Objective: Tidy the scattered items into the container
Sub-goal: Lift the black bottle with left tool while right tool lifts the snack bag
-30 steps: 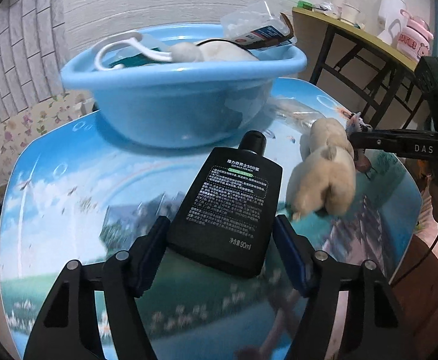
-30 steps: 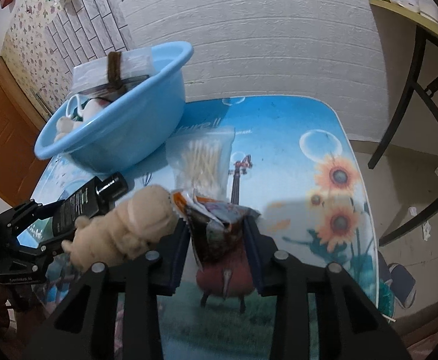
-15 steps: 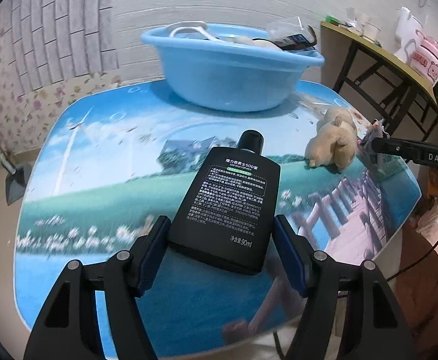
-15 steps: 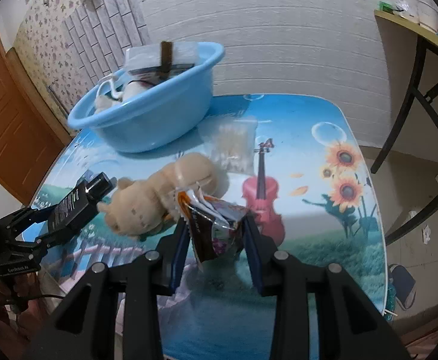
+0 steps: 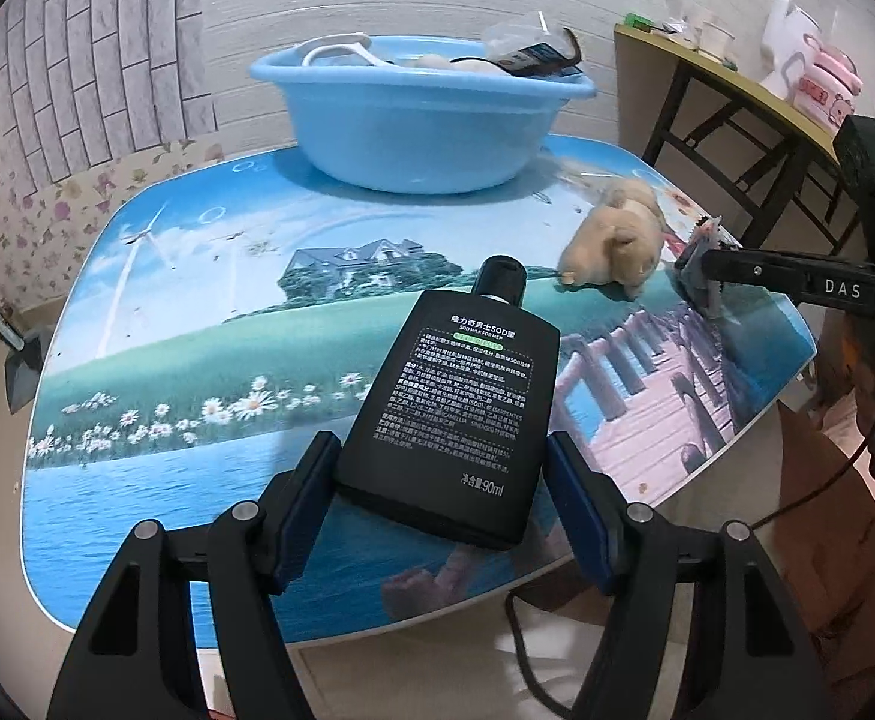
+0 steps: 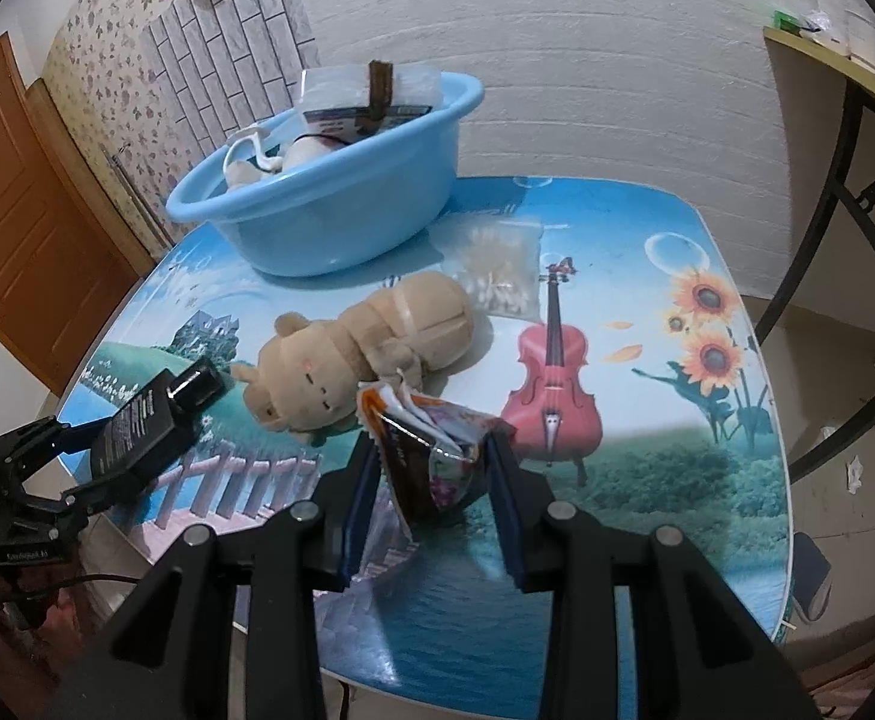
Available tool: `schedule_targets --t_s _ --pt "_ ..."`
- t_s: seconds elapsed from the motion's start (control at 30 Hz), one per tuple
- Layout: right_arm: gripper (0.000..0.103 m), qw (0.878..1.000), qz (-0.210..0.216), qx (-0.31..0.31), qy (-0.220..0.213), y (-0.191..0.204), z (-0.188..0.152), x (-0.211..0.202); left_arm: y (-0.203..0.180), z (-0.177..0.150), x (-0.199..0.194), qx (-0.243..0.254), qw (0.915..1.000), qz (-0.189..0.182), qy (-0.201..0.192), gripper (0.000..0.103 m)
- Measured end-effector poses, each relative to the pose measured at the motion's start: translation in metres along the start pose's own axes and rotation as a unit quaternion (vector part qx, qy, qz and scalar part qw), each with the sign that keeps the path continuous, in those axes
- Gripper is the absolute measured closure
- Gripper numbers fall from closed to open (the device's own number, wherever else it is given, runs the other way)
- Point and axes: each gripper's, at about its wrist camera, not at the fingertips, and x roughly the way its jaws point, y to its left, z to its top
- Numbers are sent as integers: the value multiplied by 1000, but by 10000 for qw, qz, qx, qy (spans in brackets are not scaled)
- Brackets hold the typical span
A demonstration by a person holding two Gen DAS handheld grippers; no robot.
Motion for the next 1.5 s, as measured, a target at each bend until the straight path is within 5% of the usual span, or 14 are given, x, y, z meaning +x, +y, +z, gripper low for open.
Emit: schedule_targets --t_s 0.57,0.9,1.07,1.5 --pt "52 9999 -20 -114 110 9 -3 6 -9 17 17 128 9999 11 -69 33" --pt "52 9999 -94 7 -48 2 -1 0 31 25 18 -917 9932 668 -262 34" --pt "51 9998 4 99 -177 2 2 -3 38 24 17 -1025 9923 634 -270 34" --pt "43 9996 86 219 -139 -2 3 7 20 23 25 -496 9955 775 -228 11"
